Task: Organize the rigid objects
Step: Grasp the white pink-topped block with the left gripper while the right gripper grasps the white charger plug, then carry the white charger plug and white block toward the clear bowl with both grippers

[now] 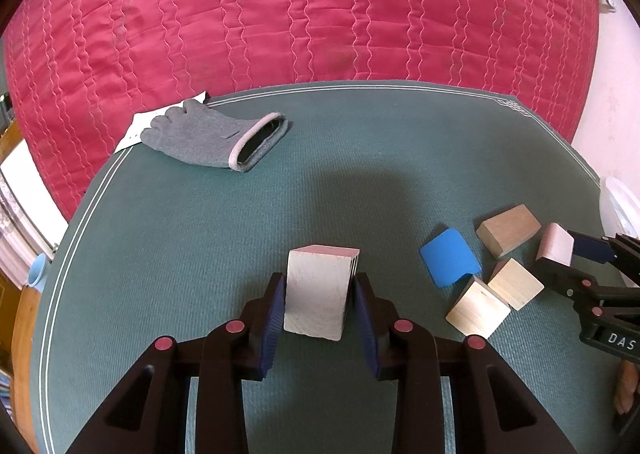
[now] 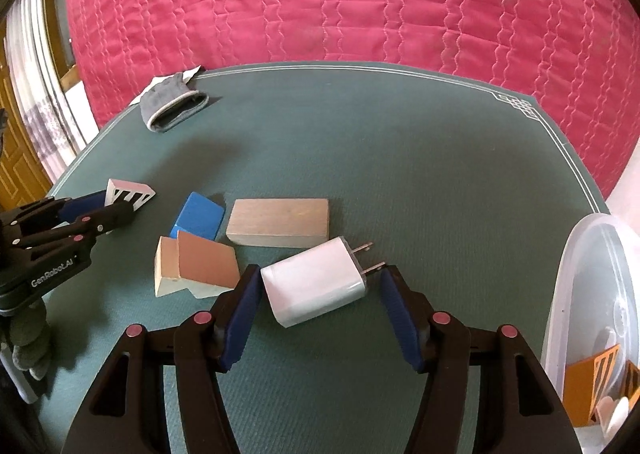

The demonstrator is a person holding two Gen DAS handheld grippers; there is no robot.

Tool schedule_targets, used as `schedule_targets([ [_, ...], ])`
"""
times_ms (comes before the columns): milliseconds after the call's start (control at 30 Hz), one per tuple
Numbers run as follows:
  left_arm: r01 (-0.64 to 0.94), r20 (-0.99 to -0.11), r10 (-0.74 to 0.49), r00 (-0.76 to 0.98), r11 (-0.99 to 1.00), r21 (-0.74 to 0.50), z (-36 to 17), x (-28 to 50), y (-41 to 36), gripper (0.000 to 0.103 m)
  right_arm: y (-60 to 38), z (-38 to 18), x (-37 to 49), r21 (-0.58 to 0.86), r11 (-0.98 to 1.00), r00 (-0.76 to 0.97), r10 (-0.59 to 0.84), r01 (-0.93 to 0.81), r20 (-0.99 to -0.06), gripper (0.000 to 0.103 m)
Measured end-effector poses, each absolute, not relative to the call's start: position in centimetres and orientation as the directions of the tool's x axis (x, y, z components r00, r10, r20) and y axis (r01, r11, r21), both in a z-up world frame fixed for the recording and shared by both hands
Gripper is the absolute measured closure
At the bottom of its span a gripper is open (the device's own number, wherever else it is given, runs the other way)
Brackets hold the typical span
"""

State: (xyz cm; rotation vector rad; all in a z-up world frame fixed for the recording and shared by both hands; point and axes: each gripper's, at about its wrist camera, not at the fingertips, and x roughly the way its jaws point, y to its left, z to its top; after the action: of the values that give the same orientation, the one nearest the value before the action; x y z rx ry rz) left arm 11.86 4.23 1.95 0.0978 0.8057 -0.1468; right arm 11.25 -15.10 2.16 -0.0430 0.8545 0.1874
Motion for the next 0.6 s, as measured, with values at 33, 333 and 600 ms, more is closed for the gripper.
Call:
schedule_targets([
  [33,0.168,-0.724,-0.093,0.684,0.985,0.032,1.9,11.9,4.2,0.067,-15.1,2.2,11.2,0.036,0.983,0.642,0.144,-0.179,-0.753,0.046],
  [333,0.168,-0.721,-0.092,0.686,0.985,0.034,2.0,11.7,4.2,0.067,-15.7,2.2,9.8,0.062,0.984,0.647,0.158,-0.169,-0.746,0.051],
  [600,0.166,-0.719,-0.085,0.69,0.985,0.042,2.0,11.5,4.1,0.067,-15.8,2.7,7.1,0.093,0.976,0.651,0.2,-0.196,-0.732,0.051],
])
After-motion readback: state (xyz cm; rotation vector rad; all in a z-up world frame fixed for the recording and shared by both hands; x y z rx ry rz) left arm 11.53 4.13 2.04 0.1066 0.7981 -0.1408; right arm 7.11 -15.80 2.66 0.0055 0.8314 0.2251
